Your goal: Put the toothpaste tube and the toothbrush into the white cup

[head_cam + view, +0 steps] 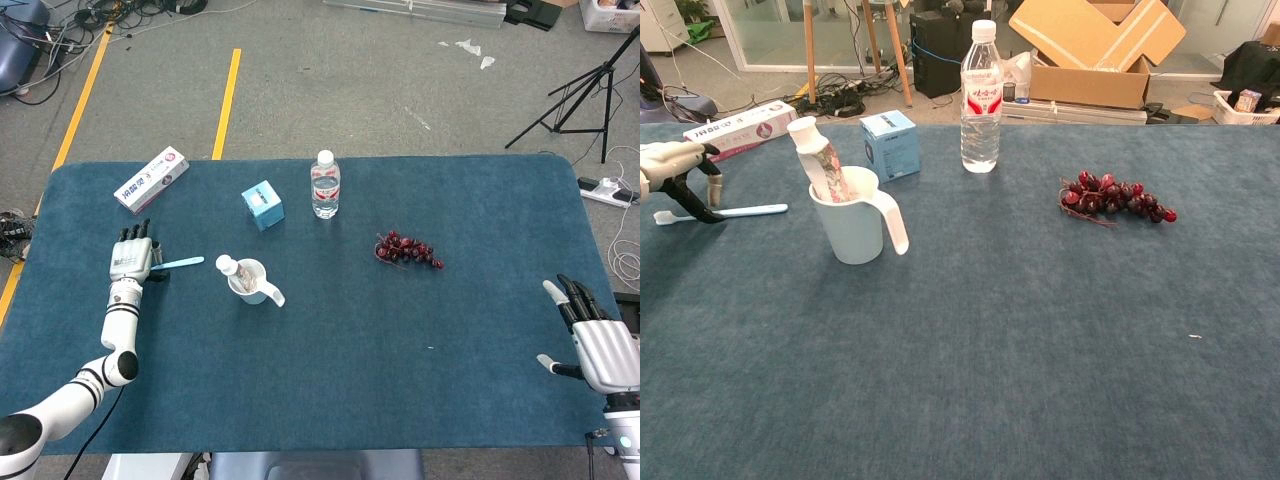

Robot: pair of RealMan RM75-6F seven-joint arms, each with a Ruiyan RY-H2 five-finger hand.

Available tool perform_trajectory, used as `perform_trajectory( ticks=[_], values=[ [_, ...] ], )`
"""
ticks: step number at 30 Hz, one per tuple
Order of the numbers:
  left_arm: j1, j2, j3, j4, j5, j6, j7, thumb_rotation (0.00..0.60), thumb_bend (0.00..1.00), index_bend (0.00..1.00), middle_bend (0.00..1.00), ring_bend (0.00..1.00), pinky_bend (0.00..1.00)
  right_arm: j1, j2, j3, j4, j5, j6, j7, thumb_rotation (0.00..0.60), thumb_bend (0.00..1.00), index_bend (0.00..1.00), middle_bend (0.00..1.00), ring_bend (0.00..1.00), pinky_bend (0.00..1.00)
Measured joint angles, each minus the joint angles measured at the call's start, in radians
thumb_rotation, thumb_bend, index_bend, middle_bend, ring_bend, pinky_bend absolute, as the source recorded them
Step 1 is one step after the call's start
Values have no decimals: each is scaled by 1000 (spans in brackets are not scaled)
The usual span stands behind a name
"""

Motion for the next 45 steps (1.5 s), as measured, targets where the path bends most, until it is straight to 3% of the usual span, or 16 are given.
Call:
perform_trajectory(
  ticks=[12, 45],
  values=[
    [-7, -11, -10, 19, 13, -28, -13, 600, 273, 455, 0, 0, 39, 0, 1, 1, 0, 1, -1, 2, 600, 0, 43, 33, 43, 390],
    [-17, -31, -27, 49, -53, -54, 81, 600, 298, 509, 0, 0, 38, -2, 4, -1, -2, -2, 2, 6, 600, 0, 43, 33, 43, 390]
  ],
)
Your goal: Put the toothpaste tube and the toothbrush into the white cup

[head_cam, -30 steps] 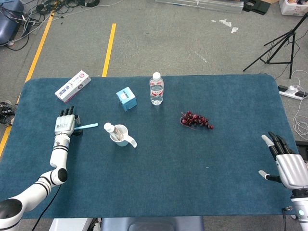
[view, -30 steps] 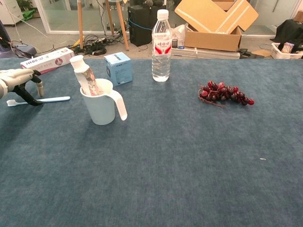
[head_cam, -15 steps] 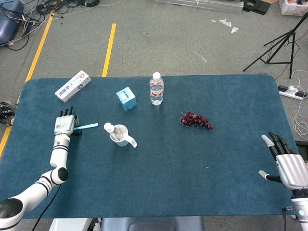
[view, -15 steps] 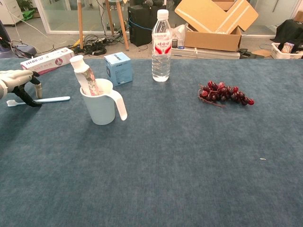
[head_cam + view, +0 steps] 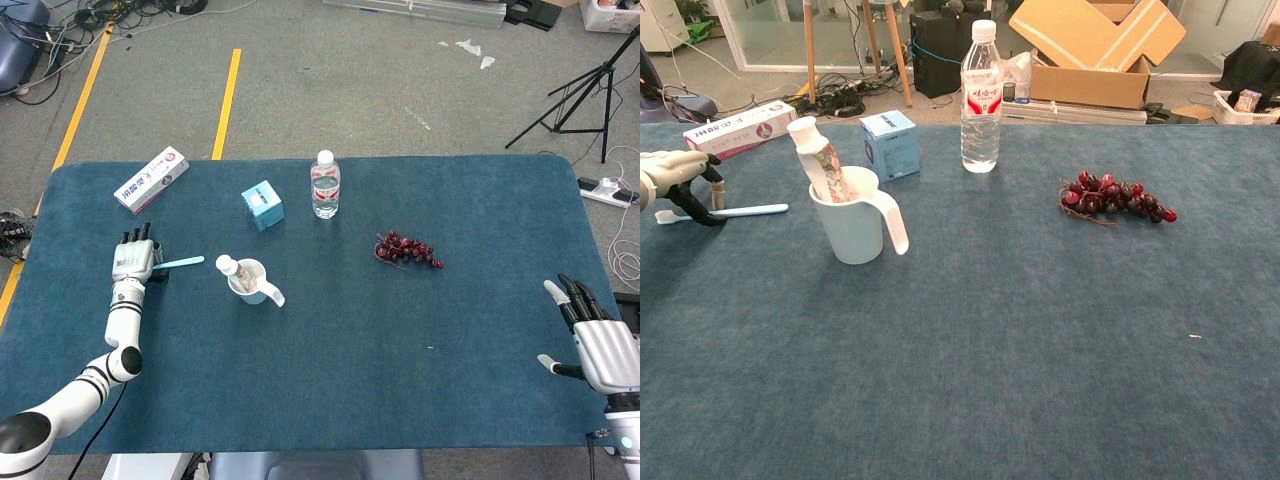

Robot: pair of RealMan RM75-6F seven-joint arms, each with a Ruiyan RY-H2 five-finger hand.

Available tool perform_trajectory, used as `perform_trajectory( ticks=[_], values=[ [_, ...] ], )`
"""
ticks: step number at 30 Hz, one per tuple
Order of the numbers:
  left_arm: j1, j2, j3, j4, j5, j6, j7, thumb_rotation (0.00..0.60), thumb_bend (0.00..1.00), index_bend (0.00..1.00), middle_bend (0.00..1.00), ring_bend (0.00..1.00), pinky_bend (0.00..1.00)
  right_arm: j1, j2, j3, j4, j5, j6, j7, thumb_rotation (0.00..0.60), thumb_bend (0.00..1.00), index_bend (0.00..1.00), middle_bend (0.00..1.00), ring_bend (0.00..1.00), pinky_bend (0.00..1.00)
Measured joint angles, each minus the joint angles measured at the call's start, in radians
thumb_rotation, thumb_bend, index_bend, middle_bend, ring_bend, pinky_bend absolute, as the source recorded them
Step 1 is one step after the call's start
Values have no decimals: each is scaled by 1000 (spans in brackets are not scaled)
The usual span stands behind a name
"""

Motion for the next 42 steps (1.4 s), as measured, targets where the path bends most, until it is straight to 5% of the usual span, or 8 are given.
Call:
perform_trajectory(
  ticks=[42],
  values=[
    [11, 23, 8, -61, -5, 31, 42, 600, 429, 538, 0, 0, 38, 1, -1, 0, 0, 1, -3, -2, 600, 0, 43, 33, 43, 390]
  ],
)
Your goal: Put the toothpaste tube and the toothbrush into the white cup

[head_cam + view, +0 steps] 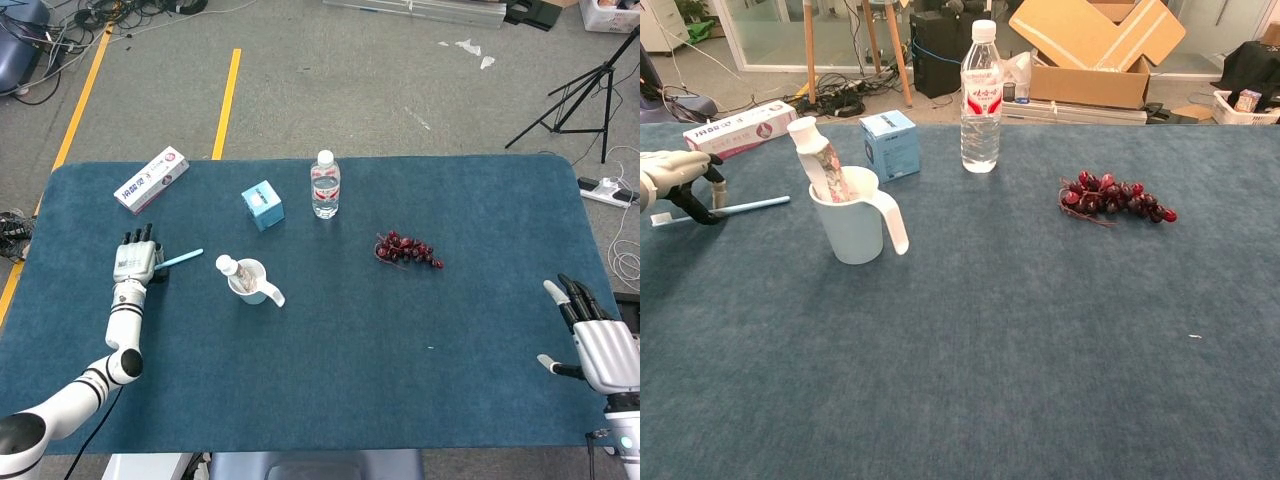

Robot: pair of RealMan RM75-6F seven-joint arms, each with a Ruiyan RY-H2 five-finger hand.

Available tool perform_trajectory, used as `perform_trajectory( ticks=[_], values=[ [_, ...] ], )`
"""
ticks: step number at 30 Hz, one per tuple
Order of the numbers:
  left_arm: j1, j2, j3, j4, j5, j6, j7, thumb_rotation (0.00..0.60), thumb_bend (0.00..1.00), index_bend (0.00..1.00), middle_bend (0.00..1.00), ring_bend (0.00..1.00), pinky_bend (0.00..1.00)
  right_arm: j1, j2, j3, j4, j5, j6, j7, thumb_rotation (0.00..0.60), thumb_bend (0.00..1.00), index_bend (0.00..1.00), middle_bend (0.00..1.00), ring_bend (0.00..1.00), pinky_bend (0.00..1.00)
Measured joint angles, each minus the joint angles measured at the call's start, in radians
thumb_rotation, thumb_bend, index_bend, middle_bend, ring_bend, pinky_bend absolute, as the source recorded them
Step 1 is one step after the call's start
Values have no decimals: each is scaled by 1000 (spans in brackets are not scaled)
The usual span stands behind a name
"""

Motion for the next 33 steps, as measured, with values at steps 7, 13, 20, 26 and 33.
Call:
perform_trajectory(
  ticks=[7, 13, 20, 26, 33],
  values=[
    [12, 26, 7, -62, 23, 36, -8, 600, 434, 539, 0, 0, 37, 1, -1, 0, 0, 0, -1, -2, 600, 0, 43, 33, 43, 390],
    [26, 60, 13, -130, 38, 77, -7, 600, 434, 540, 0, 0, 38, 1, -2, 0, 0, 1, -2, -3, 600, 0, 43, 33, 43, 390],
    [43, 110, 20, -225, 54, 132, 3, 600, 435, 540, 0, 0, 38, 2, -3, 0, 0, 3, -4, -7, 600, 0, 43, 33, 43, 390],
    [62, 167, 25, -329, 73, 189, 10, 600, 435, 541, 0, 0, 38, 0, -3, 0, -1, 3, -1, -10, 600, 0, 43, 33, 43, 390],
    [88, 255, 32, -466, 101, 266, 25, 600, 435, 545, 0, 0, 39, -2, -2, 2, -1, 4, 4, -6, 600, 0, 43, 33, 43, 390]
  ],
)
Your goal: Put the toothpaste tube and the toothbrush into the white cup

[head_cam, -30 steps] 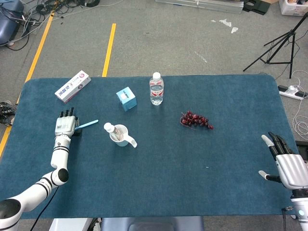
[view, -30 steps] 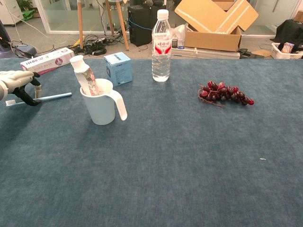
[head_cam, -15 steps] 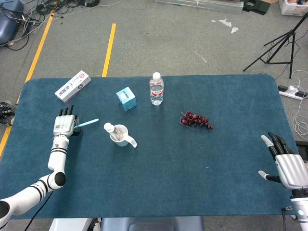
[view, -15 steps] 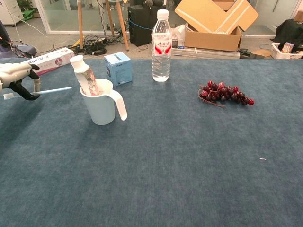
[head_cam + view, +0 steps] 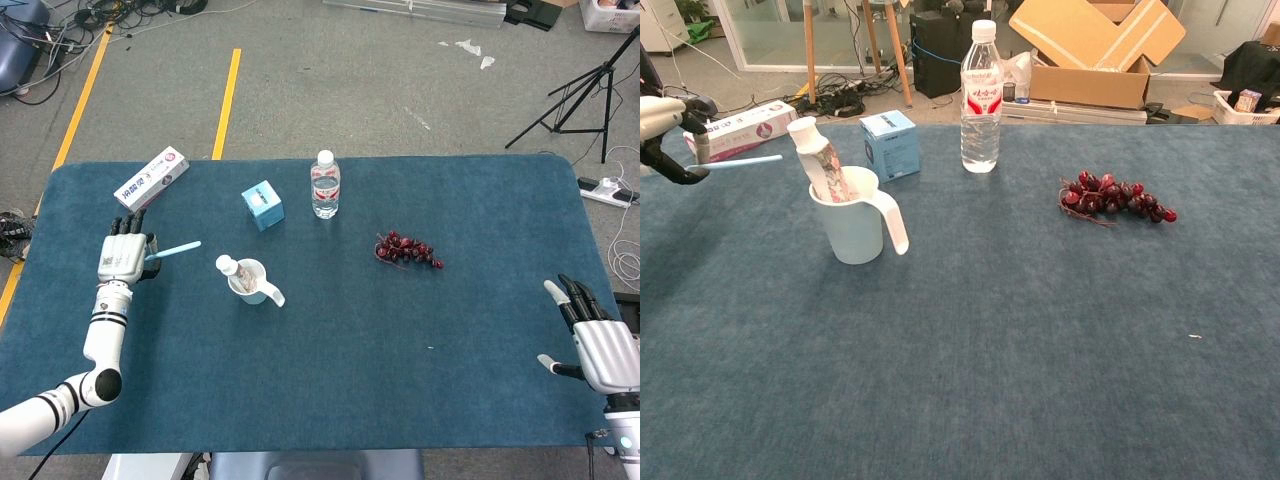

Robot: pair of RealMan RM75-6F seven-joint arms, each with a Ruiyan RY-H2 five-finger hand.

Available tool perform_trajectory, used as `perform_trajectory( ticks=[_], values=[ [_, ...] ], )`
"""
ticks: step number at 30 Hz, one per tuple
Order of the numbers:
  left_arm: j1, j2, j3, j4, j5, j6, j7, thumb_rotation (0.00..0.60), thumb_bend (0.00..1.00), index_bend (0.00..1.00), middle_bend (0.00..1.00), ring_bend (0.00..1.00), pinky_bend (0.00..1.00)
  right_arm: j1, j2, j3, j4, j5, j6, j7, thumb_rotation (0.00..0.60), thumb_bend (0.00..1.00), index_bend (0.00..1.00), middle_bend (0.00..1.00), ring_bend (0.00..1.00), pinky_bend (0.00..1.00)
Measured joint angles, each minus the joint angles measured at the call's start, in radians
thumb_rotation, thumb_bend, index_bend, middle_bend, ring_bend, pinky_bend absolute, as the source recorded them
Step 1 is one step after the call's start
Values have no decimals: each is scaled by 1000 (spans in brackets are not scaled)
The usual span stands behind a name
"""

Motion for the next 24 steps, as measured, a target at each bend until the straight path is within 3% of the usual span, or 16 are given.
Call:
perform_trajectory(
  ticks=[24],
  values=[
    [43, 216, -22, -399, 47, 159, 0, 600, 436, 551, 0, 0, 38, -9, 11, 5, -1, 0, 18, 23, 600, 0, 43, 33, 43, 390]
  ],
)
